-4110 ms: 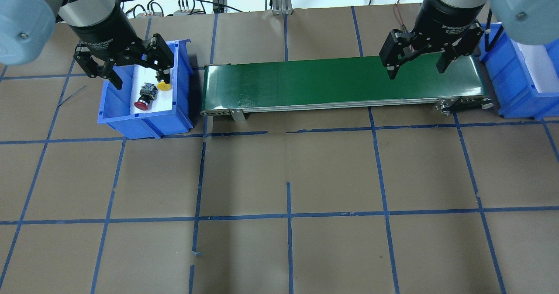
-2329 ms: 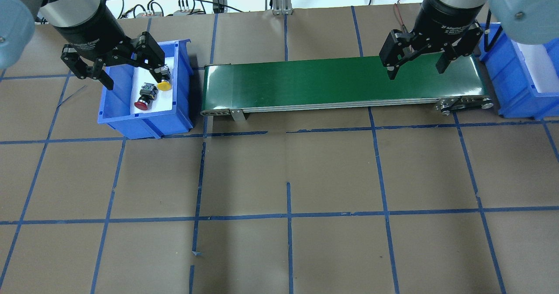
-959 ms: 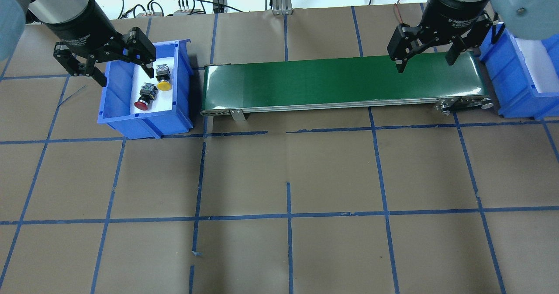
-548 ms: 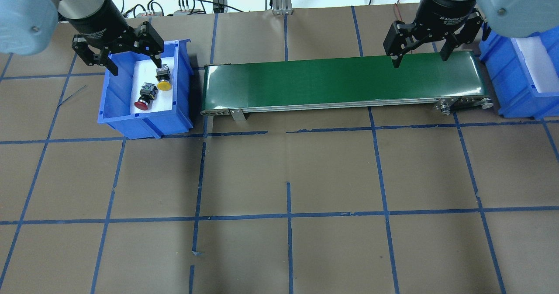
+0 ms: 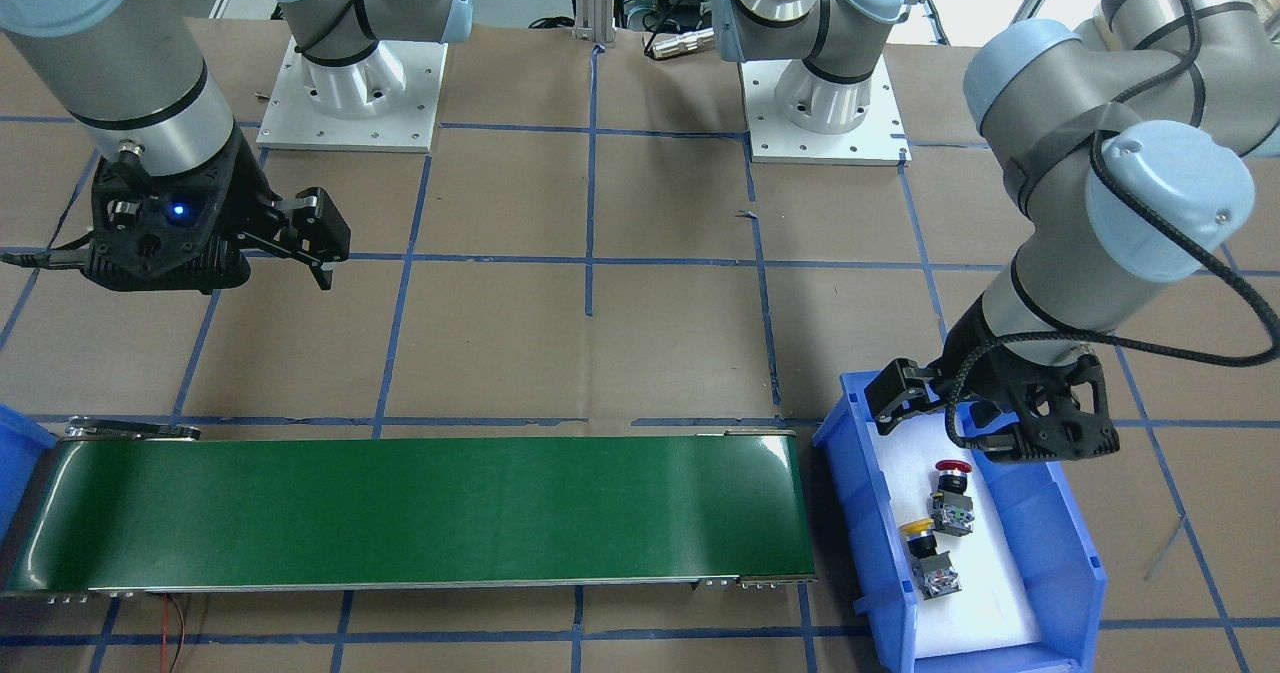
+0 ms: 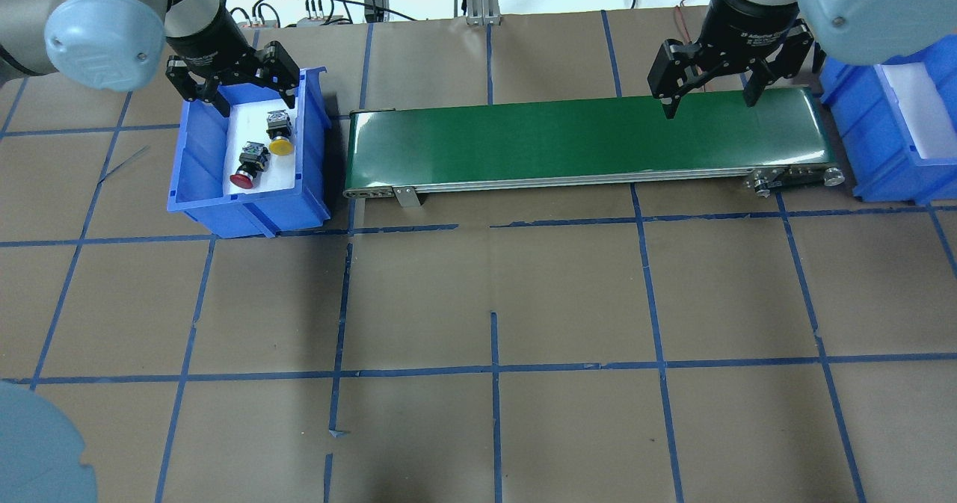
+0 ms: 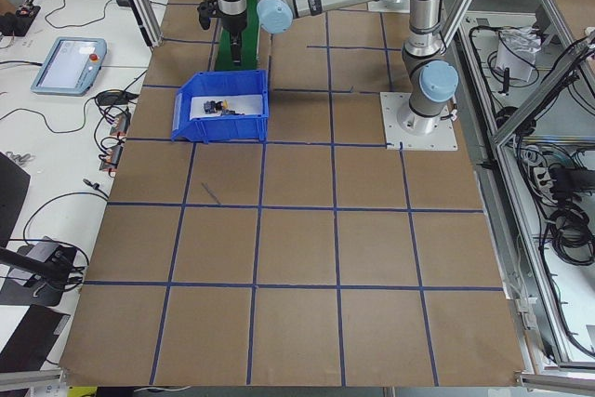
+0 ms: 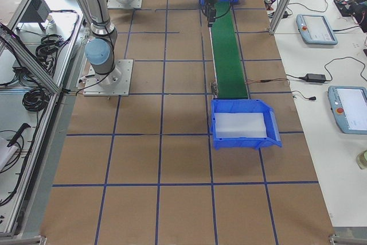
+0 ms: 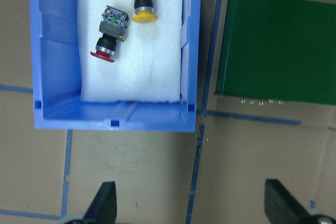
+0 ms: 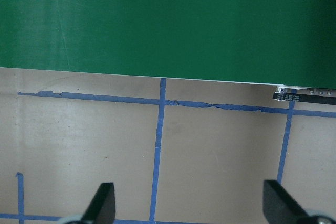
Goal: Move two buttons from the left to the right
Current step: 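Lower the left gripper into the bin and grasp the yellow button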
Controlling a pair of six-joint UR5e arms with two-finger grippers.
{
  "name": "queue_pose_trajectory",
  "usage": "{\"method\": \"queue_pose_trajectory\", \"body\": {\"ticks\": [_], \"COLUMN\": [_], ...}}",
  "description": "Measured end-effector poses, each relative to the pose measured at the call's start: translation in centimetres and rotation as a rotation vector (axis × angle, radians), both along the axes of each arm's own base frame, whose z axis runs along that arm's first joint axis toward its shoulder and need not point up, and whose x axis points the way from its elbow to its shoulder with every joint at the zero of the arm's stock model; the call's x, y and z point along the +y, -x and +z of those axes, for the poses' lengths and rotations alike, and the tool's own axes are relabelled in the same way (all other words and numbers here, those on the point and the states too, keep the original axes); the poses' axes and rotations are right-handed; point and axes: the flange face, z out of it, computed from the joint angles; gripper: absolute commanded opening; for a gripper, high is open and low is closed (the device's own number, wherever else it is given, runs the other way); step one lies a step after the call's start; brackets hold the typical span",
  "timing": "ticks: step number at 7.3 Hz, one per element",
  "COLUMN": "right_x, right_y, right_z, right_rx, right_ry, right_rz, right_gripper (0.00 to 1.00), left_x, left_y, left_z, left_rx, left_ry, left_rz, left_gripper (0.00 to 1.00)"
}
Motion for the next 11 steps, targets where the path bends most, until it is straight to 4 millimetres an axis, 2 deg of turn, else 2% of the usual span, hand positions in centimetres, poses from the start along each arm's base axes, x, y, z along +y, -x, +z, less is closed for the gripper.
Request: {"method": "queue_pose_trajectory", "body": {"ticks": [2,3,7,11], "right_x": [0.3,0.3,0.4,0.6], "right_y": [0.1,0.1,0.6,0.5], "right_z": [0.0,0.0,0.3,0.4], "right_rx": [0.004,0.005,0.005,0.003], "right_ry": [-0.006,-0.010,-0.019,-0.020], "right_rz": [0.001,0.003,-0.001,0.001], "right_gripper": [1.00,1.00,1.00,1.00], "left_x": [-3.4,-4.5,-6.1,-7.0], "left_y": [-0.9,-1.6,-6.6,-7.6], "left_z": [-1.8,-2.7,-6.3,-9.9], "left_rx": [0.000,0.000,0.053,0.064], "left_ry": [-0.005,-0.011,-0.037,-0.048], "left_rz": [0.002,-0.003,-0.083,-0.153], "left_gripper": [1.00,1.00,0.98,0.78]}}
